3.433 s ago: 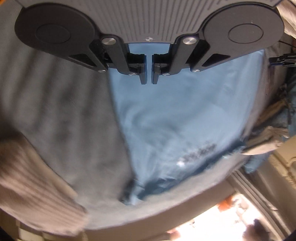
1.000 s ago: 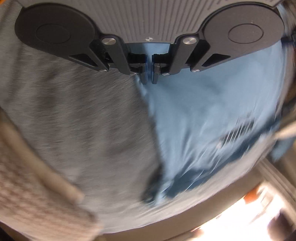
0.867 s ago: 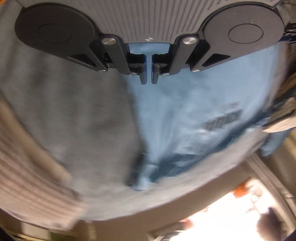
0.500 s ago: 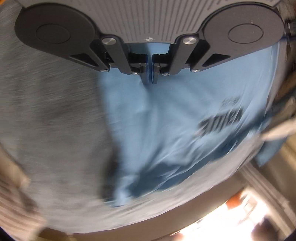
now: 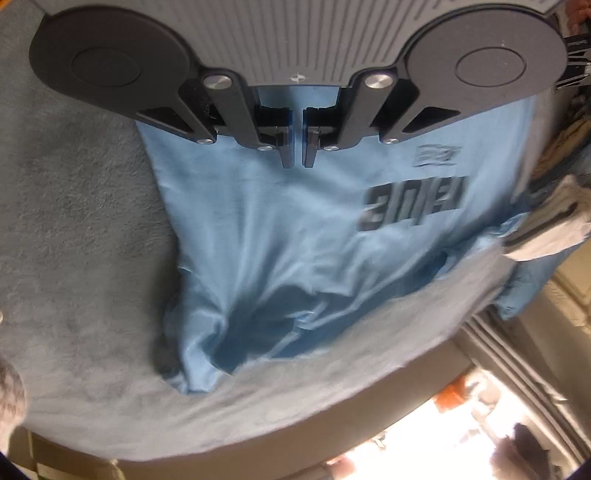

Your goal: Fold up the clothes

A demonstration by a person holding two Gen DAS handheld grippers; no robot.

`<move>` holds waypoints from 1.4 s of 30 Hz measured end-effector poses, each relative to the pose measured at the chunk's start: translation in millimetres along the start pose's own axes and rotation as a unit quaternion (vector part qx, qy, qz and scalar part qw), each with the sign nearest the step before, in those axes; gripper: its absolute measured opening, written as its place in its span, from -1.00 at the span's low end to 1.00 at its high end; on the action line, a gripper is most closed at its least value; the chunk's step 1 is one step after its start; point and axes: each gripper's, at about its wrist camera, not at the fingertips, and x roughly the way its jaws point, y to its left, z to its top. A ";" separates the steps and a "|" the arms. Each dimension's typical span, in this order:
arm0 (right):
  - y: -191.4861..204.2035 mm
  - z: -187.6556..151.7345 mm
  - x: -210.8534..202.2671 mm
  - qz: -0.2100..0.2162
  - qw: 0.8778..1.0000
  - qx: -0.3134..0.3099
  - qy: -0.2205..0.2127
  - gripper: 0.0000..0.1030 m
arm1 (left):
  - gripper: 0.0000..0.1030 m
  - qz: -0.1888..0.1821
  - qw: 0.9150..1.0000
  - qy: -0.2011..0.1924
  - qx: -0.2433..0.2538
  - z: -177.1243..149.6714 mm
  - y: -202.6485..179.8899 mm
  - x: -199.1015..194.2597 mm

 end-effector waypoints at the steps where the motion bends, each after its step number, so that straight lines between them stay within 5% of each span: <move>1: -5.2 2.2 5.0 -0.008 1.000 0.007 0.000 -0.97 | -0.32 0.000 1.000 0.000 -0.013 0.7 6.4 0.6; 4: -31.2 11.2 1.0 -0.019 0.998 0.061 -0.021 -1.00 | -0.32 0.003 0.999 -0.004 -0.041 3.9 22.8 -4.6; 7: -33.1 20.2 -14.6 -0.060 0.996 0.049 -0.048 -0.95 | -0.32 0.012 0.999 -0.014 -0.041 11.1 26.8 -9.4; 11: -16.2 27.7 -21.6 -0.043 0.997 0.028 -0.050 -0.94 | -0.32 0.003 0.999 -0.037 -0.034 32.5 20.3 -7.5; 21: 54.0 77.8 28.9 -0.012 0.997 -0.060 -0.054 -0.91 | -0.30 -0.004 0.990 -0.116 0.084 116.9 -43.9 56.9; 27: 84.4 117.4 69.7 -0.039 0.985 -0.151 -0.070 -0.30 | -0.30 0.006 0.987 -0.121 0.107 147.8 -58.7 103.2; 34: 80.4 160.2 112.2 -0.066 0.979 -0.188 -0.038 -0.17 | -0.30 0.042 0.984 -0.119 0.127 160.6 -63.1 130.3; 42: 62.1 177.8 142.4 -0.038 0.986 -0.164 0.019 -0.17 | -0.49 0.056 0.983 -0.122 0.127 174.9 -60.8 144.1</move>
